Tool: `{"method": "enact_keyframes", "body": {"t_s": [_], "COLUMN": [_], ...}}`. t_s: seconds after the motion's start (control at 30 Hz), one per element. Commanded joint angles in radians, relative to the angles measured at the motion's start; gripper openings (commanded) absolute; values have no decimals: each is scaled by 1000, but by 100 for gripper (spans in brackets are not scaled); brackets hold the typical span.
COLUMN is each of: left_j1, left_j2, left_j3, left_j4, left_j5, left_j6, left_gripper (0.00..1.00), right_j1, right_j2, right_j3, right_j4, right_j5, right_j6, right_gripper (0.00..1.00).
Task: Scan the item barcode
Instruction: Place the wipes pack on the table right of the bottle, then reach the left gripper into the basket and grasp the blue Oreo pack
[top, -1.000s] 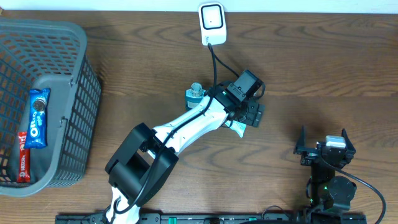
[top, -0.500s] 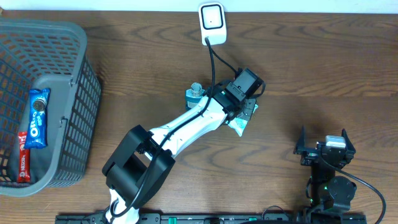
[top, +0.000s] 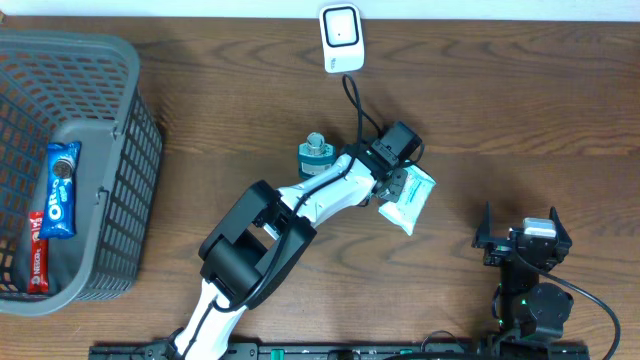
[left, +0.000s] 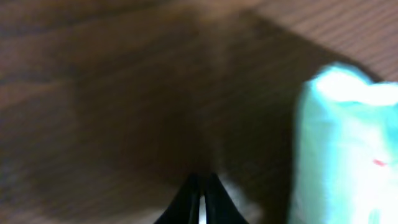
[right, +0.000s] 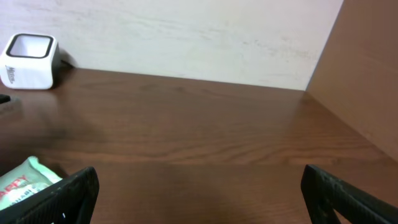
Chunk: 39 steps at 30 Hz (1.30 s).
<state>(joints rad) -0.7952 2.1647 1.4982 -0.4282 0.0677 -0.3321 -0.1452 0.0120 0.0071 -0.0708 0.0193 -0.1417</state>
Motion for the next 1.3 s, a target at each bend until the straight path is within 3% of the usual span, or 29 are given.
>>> {"method": "enact_keyframes", "body": {"t_s": [0.0,0.1,0.17,0.2,0.23,0.27,0.3,0.53,0.73,0.87,1.0,1.27], "left_j1": [-5,-5,-5,-5,-5,-5,-5,-3,20,118,331,936], "left_j2": [20,-52,-114,-148,-183,-219,-256,-492,-690,-832,-978,-1107], "left_j3": [-5,21,40,47,53,56,60,69,69,69,69,69], "left_j4": [-30,-49,-53,-53,-53,-53,-53,-53,-100,-166,-246,-455], "left_j5": [40,26,18,7,-8,-22,-34,-43,-238,-318,-349,-349], "left_j6": [20,32,68,84,94,102,105,191,209,203,133,-123], "left_gripper": [7,8,41,65,81,94,98,98,98,98,98,98], "right_j1": [9,9,9,9,9,9,9,9,9,9,8,9], "right_j2": [-5,-5,-5,-5,-5,-5,-5,-5,-5,-5,-5,-5], "right_j3": [-2,-2,-2,-2,-2,-2,-2,-2,-2,-2,-2,-2], "right_j4": [-2,-2,-2,-2,-2,-2,-2,-2,-2,-2,-2,-2], "right_j5": [5,5,5,5,5,5,5,5,5,5,5,5], "right_j6": [6,6,6,6,6,6,6,6,6,6,6,6], "right_gripper": [99,99,99,99,99,99,99,99,99,99,99,99]}}
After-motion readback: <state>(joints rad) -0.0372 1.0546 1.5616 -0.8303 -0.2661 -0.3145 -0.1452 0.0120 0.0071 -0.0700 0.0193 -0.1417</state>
